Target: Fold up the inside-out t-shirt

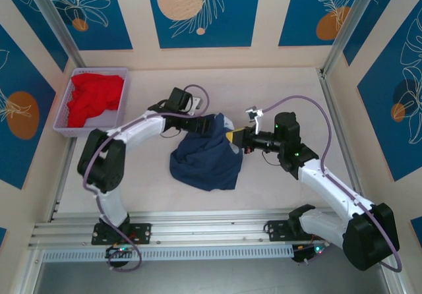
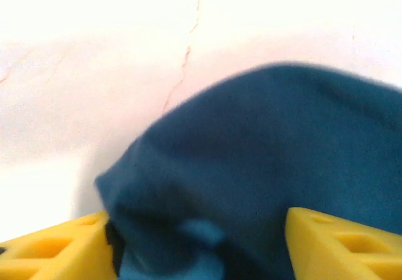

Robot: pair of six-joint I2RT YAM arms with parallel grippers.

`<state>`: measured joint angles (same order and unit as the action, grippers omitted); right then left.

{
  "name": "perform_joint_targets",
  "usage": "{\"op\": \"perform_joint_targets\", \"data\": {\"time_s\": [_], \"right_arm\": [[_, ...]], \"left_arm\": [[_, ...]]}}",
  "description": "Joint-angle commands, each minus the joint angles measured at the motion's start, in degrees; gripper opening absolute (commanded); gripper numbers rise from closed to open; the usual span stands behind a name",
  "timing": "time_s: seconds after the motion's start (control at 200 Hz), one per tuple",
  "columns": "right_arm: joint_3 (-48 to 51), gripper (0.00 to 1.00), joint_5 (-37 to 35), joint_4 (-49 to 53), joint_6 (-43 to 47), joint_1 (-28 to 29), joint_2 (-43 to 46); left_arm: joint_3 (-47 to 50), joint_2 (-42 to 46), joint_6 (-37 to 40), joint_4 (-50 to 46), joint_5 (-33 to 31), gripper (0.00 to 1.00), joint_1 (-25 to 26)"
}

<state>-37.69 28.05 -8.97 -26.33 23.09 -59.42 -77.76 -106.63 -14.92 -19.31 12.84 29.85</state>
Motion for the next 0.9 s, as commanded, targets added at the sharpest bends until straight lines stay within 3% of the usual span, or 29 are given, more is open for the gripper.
{"op": "perform_joint_targets", "data": {"time_s": [0.0, 0.155, 0.335, 0.465, 0.635, 0.715, 0.81, 0.895], "right_arm": [[0.3, 0.0, -0.1, 0.7, 1.7, -0.7, 2.5], [0.3, 0.0, -3.1, 4.7, 2.3, -4.3, 7.1], [0.6, 0.0, -11.5, 8.9, 2.5, -8.4, 13.8], [0.6, 0.0, -12.8, 7.8, 3.5, -8.4, 15.3], [-0.2, 0.0, -14.1, 7.3, 4.7, -8.3, 14.3], [-0.6, 0.0, -16.5, 8.8, 4.6, -8.3, 13.3], [-1.7, 0.0, -21.2, 13.4, 3.8, -8.4, 11.3], [-1.6, 0.0, -24.4, 16.7, 2.3, -8.2, 9.3]], "left_arm": [[-4.5, -4.6, -1.4, 1.3, 5.4, 0.49, -0.4], [-4.5, 0.2, -2.4, 6.8, 13.8, 0.0, -3.9], [5.1, 20.1, -16.7, 23.5, 26.1, 0.0, -11.0], [4.9, 29.4, -18.4, 22.4, 27.6, 0.0, -12.4], [5.7, 34.3, -20.4, 22.2, 28.3, 0.0, -15.2], [7.2, 34.9, -18.5, 19.0, 25.0, 0.0, -16.0], [8.8, 34.8, -12.3, 9.0, 11.8, 0.0, -16.0], [11.6, 33.7, -8.6, 5.8, 3.0, 0.0, -16.0]]}}
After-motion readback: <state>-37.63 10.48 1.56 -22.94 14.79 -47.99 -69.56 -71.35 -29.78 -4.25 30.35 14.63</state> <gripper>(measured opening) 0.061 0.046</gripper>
